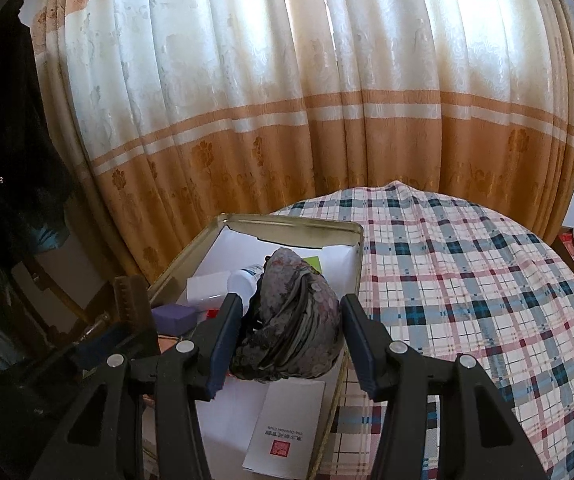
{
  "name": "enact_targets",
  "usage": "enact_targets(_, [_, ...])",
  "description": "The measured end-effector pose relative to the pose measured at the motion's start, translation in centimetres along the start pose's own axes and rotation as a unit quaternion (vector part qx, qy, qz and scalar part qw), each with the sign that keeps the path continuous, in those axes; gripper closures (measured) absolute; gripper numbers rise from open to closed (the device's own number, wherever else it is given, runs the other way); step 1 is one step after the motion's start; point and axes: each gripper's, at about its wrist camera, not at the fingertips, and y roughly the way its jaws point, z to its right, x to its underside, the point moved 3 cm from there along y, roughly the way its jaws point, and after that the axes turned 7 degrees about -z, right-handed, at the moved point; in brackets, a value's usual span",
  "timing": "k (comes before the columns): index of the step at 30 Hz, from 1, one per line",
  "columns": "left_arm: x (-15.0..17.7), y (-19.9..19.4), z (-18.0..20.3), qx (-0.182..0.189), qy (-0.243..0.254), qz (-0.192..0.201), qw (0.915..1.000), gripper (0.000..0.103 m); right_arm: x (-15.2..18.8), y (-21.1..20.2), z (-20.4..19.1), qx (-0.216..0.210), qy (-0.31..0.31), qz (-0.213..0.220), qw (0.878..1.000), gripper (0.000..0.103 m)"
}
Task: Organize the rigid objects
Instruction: 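Lower both items into the tray and open both grippers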
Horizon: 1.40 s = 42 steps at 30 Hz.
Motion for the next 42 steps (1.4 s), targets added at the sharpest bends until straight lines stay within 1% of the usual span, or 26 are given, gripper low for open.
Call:
enact_targets(8, [-0.1,0.3,0.3,-0.004,0.009,-0.002,0.9999,0.079,0.4,0.8,-0.1,0.0,-0.004,-0.016,1.0,0.049])
enact_targets(16, [-0.2,0.3,0.4,-0.015,0.018,0.003,0.9997,0.079,0.5,1.4,-0.3,0.0,-0.009,-0.025,1.0,0.049])
enact_targets(24, [-0.2,0.6,0.5,-0.011,0.026,0.008,0.9996,0.079,0.8,2.3,-0.2,-0.002,-0.01,-0.038,0.999,0.049])
enact_targets(29, [-0.3,0.8,0.4,-0.011,0.028,0.004,0.9996,0.079,0.8,2.8,-0.2,-0.003,-0.014,-0.045,0.999,0.049])
enact_targets(33, [-0.3,1.0,0.3,-0.016,0.026,0.002,0.9995,0.079,1.0,3.4,-0.3,-0.014,-0.018,-0.061,0.998,0.049])
enact_targets(36, [-0.3,1.2,0.4,-0.023,0.027,-0.002,0.9994,0.079,1.1,3.7,-0.2,-0.032,-0.015,-0.069,0.997,0.048])
enact_targets(38, [-0.3,1.3,0.3,-0.027,0.027,-0.006,0.9993,0.079,1.1,3.6,-0.1,-0.036,-0.016,-0.072,0.997,0.047])
enact_targets(40, [-0.3,1.3,0.3,-0.03,0.024,-0.009,0.9992,0.079,1.0,3.3,0.0,-0.037,-0.016,-0.072,0.997,0.041])
enact_targets(41, [-0.3,1.2,0.3,-0.031,0.023,-0.01,0.9992,0.072,0.9,2.9,0.2,-0.035,-0.015,-0.067,0.997,0.037])
enact_targets(42, [-0.3,1.2,0.2,-0.033,0.022,-0.013,0.9991,0.054,0.8,2.4,0.4,-0.03,-0.012,-0.057,0.998,0.037])
